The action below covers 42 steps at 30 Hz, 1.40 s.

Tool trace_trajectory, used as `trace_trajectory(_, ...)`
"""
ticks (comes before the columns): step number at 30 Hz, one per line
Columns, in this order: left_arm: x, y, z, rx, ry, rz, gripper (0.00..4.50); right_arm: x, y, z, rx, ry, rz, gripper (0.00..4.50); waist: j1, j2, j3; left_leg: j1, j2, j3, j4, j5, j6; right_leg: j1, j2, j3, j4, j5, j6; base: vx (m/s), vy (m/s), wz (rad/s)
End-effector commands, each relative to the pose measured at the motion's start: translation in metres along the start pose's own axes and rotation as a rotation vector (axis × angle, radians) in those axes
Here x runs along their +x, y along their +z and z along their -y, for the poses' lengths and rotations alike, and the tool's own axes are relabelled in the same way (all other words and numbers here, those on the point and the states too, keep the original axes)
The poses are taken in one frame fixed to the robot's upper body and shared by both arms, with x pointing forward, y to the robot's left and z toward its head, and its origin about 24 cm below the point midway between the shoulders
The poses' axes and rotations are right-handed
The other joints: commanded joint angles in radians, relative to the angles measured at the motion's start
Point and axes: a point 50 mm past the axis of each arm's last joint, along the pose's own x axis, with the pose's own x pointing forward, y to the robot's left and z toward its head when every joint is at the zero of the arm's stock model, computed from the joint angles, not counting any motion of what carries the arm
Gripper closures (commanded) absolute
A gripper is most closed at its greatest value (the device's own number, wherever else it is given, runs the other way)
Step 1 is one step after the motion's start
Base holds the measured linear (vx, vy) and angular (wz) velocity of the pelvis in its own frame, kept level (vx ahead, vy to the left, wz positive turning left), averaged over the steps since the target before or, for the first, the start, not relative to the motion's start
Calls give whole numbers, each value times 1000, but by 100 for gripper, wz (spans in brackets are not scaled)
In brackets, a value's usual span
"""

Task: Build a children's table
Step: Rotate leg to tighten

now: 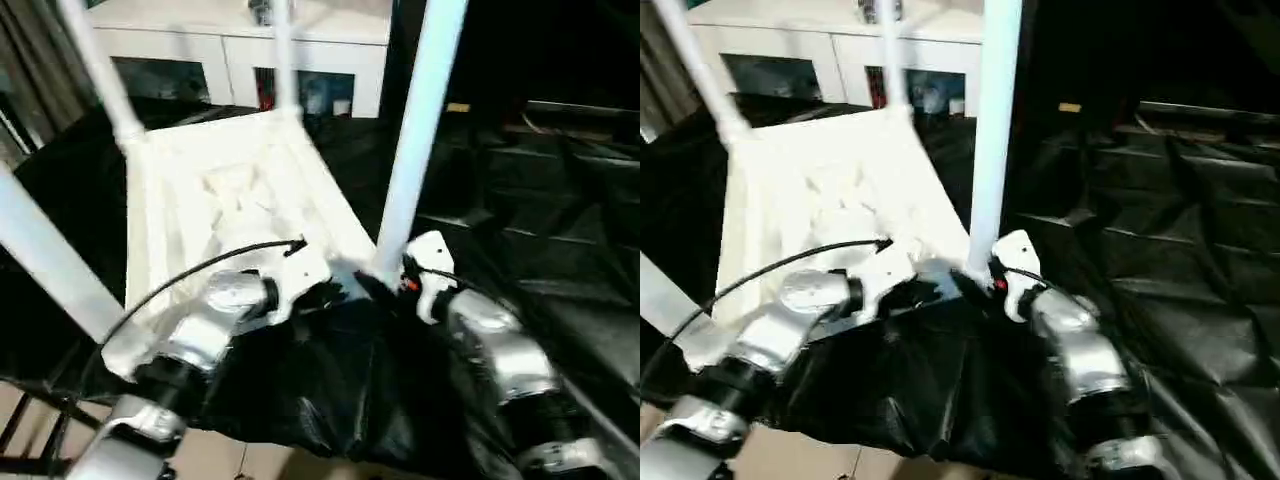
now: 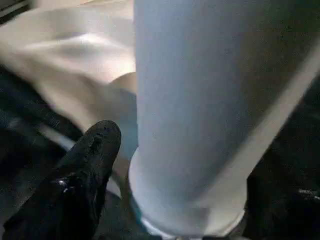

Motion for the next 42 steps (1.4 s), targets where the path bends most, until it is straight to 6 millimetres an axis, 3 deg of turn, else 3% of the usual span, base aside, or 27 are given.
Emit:
trace_trajectory(1,0,2,7,28,-82,23,450,0,0,-3,-27,101,-13,74,0,-6,-54,-4,29,0,-55,-150,84,56,-65,36,-52,-131,-238,0,0,0)
trace_trajectory(6,-12,-3,5,33,-130,9,450,-10,-1,-6,-57,288,-51,74,5,-8,-52,-3,33,2,-54,-155,93,57,-64,34,-52,-152,-247,0,0,0)
trace_trajectory(7,-12,-3,5,33,-130,9,450,-10,-1,-6,-58,289,-51,88,7,-16,-52,-5,33,2,-55,-152,94,59,-66,34,-51,-164,-244,0,0,0)
trace_trajectory(16,-20,-7,5,19,-178,4,450,-11,0,-11,-36,401,-43,169,17,-16,-55,-2,35,4,-52,-123,93,57,-67,33,-45,-139,-252,0,0,0)
trace_trajectory(20,-19,-6,6,13,-177,13,450,-10,-3,-15,-24,394,-35,179,20,-16,-56,-2,34,4,-51,-119,90,57,-67,33,-45,-138,-250,0,0,0)
trace_trajectory(23,-12,-5,6,5,-128,17,450,-3,-9,-18,6,272,-41,181,20,-20,-54,-3,34,4,-53,-119,85,56,-68,34,-48,-153,-243,0,0,0)
trace_trajectory(27,1,-1,3,-20,-31,17,450,7,-15,-26,25,125,-35,182,11,-19,-48,1,30,0,-61,-190,39,52,-68,35,-64,-311,-190,0,0,0)
trace_trajectory(30,16,7,4,-37,33,41,450,18,-17,-34,84,8,-28,183,0,-19,-44,0,29,-5,-66,-230,20,49,-66,35,-72,-374,-161,0,0,0)
trace_trajectory(34,38,20,8,-54,100,66,450,34,-16,-37,173,-195,-26,183,-8,-13,-42,5,25,-6,-68,-267,4,38,-64,38,-80,-421,-140,0,0,0)
trace_trajectory(35,52,30,14,-66,120,84,450,45,-12,-38,241,-323,-15,183,-9,-14,-44,3,25,-7,-68,-258,2,41,-65,39,-79,-416,-136,0,0,0)
trace_trajectory(37,56,34,16,-68,122,90,450,49,-9,-39,261,-338,2,183,-9,-7,-44,6,24,-7,-68,-270,2,37,-65,38,-83,-417,-132,0,0,0)
trace_trajectory(39,59,37,17,-64,127,92,450,52,-5,-40,249,-344,11,183,-8,-9,-45,1,24,-6,-67,-258,14,40,-64,40,-81,-377,-137,0,0,0)
trace_trajectory(40,61,38,20,-51,120,94,450,52,-1,-41,235,-345,25,127,-6,-9,-47,0,24,-5,-66,-244,21,42,-64,40,-78,-349,-140,0,0,0)
trace_trajectory(42,60,37,21,-47,107,93,450,51,-1,-40,252,-331,32,110,-4,-5,-50,-1,23,-3,-63,-219,29,45,-64,41,-74,-297,-153,0,0,0)
